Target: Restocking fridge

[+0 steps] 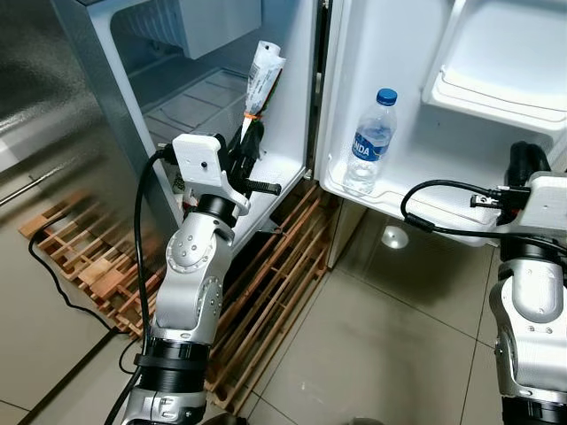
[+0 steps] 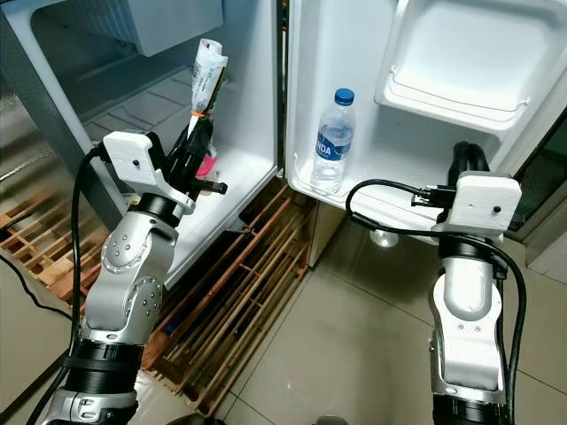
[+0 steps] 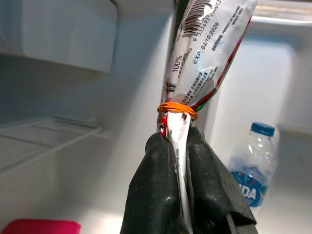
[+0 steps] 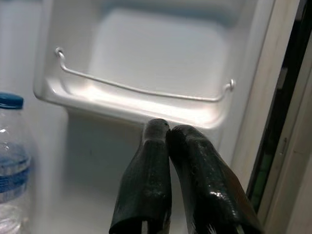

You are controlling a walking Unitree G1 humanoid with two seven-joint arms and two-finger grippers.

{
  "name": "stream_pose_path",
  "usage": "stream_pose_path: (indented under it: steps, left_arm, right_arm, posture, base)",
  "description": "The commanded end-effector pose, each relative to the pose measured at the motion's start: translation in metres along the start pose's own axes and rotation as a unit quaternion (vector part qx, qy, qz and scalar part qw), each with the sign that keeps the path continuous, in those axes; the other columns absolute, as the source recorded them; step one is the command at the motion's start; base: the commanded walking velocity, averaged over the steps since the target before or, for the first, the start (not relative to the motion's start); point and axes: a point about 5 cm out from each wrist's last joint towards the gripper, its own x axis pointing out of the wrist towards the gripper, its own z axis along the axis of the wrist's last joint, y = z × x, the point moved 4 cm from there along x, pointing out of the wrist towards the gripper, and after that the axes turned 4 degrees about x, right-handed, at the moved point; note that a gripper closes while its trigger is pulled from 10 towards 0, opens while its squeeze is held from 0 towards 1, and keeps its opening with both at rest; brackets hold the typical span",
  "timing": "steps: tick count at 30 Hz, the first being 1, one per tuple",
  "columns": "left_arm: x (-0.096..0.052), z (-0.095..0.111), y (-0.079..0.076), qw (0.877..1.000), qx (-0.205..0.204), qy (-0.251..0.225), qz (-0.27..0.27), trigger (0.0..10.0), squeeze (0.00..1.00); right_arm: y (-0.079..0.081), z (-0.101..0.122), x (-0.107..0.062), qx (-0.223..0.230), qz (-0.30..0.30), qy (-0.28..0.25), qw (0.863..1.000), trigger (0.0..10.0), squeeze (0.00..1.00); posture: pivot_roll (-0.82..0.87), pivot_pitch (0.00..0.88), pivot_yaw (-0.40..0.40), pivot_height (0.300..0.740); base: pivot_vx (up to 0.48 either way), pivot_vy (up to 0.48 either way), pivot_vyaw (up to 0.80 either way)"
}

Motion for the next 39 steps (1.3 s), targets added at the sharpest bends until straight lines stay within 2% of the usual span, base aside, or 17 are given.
stream_pose_path:
  steps: [1, 2, 3, 4, 7, 10, 12, 14, 15, 17, 23, 29, 39]
  left_arm:
    - [0.006, 0.009, -0.002, 1.000, -0.001, -0.014, -0.012, 10.0, 0.00]
    - [0.006, 0.011, -0.001, 1.000, -0.003, -0.019, -0.010, 10.0, 0.00]
    - [0.007, 0.026, -0.001, 0.999, -0.006, -0.047, -0.007, 10.0, 0.00]
    - [0.007, 0.026, -0.001, 0.999, -0.006, -0.047, -0.007, 10.0, 0.00]
    - [0.012, 0.050, -0.012, 0.996, 0.012, -0.085, -0.027, 10.0, 0.00]
    - [0.015, 0.053, -0.018, 0.995, 0.015, -0.092, -0.037, 10.0, 0.00]
    - [0.017, 0.060, -0.027, 0.993, 0.018, -0.104, -0.059, 10.0, 0.00]
    - [0.018, 0.065, -0.030, 0.991, 0.016, -0.114, -0.066, 10.0, 0.00]
    - [0.023, 0.078, -0.031, 0.988, 0.010, -0.138, -0.071, 10.0, 0.00]
    - [0.027, 0.091, -0.029, 0.985, 0.004, -0.160, -0.069, 10.0, 0.00]
    - [0.032, 0.110, -0.028, 0.979, -0.007, -0.195, -0.063, 10.0, 0.00]
    - [0.032, 0.114, -0.032, 0.977, -0.013, -0.201, -0.067, 10.0, 0.00]
    - [0.034, 0.115, -0.032, 0.977, -0.022, -0.202, -0.061, 10.0, 0.00]
  right_arm:
    - [-0.007, 0.006, 0.000, -0.007, -0.017, -0.010, 1.000, 10.0, 0.20]
    - [-0.008, 0.010, -0.001, -0.009, -0.020, -0.016, 1.000, 10.0, 0.20]
    - [-0.005, 0.025, -0.002, -0.013, -0.015, -0.042, 0.999, 10.0, 0.20]
    - [-0.005, 0.025, -0.002, -0.013, -0.015, -0.042, 0.999, 10.0, 0.20]
    - [-0.001, 0.049, -0.001, -0.013, -0.011, -0.082, 0.996, 10.0, 0.20]
    - [-0.001, 0.052, 0.001, -0.011, -0.015, -0.086, 0.996, 10.0, 0.20]
    - [-0.007, 0.058, 0.009, -0.008, -0.032, -0.095, 0.995, 10.0, 0.21]
    - [-0.008, 0.066, 0.013, -0.010, -0.033, -0.110, 0.993, 10.0, 0.21]
    - [-0.012, 0.083, 0.022, -0.013, -0.039, -0.139, 0.989, 10.0, 0.20]
    - [-0.017, 0.101, 0.031, -0.018, -0.048, -0.167, 0.985, 10.0, 0.20]
    - [-0.022, 0.145, 0.045, -0.042, -0.047, -0.244, 0.968, 10.0, 0.20]
    - [-0.018, 0.160, 0.047, -0.045, -0.034, -0.269, 0.962, 10.0, 0.20]
    - [-0.014, 0.158, 0.048, -0.044, -0.023, -0.263, 0.964, 10.0, 0.20]
  posture:
    - [-0.21, 0.000, 0.047, 0.740]
    - [-0.21, 0.000, 0.047, 0.740]
    - [-0.21, 0.000, 0.048, 0.740]
    - [-0.21, 0.000, 0.048, 0.740]
    - [-0.22, 0.000, 0.048, 0.740]
    - [-0.23, 0.000, 0.051, 0.740]
    - [-0.23, 0.000, 0.053, 0.740]
    - [-0.23, 0.000, 0.054, 0.740]
    - [-0.23, 0.000, 0.057, 0.740]
    - [-0.23, 0.000, 0.058, 0.740]
    - [-0.23, 0.000, 0.059, 0.740]
    - [-0.24, 0.000, 0.054, 0.740]
    - [-0.24, 0.000, 0.051, 0.740]
  base:
    - [0.000, 0.000, 0.00]
    - [0.000, 0.000, 0.00]
    - [0.000, 0.000, 0.00]
    - [0.000, 0.000, 0.00]
    - [0.000, 0.000, 0.00]
    - [0.000, 0.000, 0.00]
    - [0.000, 0.000, 0.00]
    - [0.000, 0.000, 0.00]
    - [0.000, 0.000, 0.00]
    - [0.304, 0.000, 0.00]
    - [0.452, 0.000, 0.00]
    - [0.451, 0.000, 0.00]
    - [0.357, 0.000, 0.00]
